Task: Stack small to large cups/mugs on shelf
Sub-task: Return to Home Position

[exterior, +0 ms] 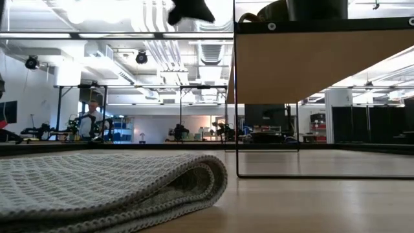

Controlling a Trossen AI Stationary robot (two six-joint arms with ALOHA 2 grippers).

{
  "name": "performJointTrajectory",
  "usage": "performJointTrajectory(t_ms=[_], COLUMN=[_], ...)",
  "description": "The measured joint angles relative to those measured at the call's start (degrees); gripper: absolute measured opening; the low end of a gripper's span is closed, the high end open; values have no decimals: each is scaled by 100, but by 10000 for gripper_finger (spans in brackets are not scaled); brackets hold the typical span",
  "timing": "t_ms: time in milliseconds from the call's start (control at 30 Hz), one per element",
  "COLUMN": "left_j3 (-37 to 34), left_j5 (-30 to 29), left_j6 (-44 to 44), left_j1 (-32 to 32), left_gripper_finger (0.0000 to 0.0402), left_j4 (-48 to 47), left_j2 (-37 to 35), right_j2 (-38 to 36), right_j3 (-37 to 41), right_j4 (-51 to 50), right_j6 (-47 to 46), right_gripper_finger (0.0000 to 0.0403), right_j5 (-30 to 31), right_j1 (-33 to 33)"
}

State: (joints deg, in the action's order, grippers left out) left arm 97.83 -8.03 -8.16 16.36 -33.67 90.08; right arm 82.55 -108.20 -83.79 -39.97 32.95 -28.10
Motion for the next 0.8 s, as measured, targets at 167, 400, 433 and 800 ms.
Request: performJointTrajectory(t_ms=[167, 400, 433, 800], left_j3=[-98, -175, -175, -664], left_j5=[16, 27, 26, 829], left_j6=[-91, -199, -201, -671], left_j1=[-105, -120, -120, -163], left_gripper_finger=[0, 0, 0, 0], left_j4=[-35, -51, -88, -535], left_j2=[-773, -1581, -1651, -2120], right_j2=[-299, -599, -631, -1729], right_j3=[0, 45, 74, 1430], right_j4=[-5, 0, 3, 883], right_j6=[18, -28, 52, -2], right_gripper_finger=[9, 9, 9, 9], right_j5=[74, 409, 505, 1232], right_j1=[-12, -18, -14, -550])
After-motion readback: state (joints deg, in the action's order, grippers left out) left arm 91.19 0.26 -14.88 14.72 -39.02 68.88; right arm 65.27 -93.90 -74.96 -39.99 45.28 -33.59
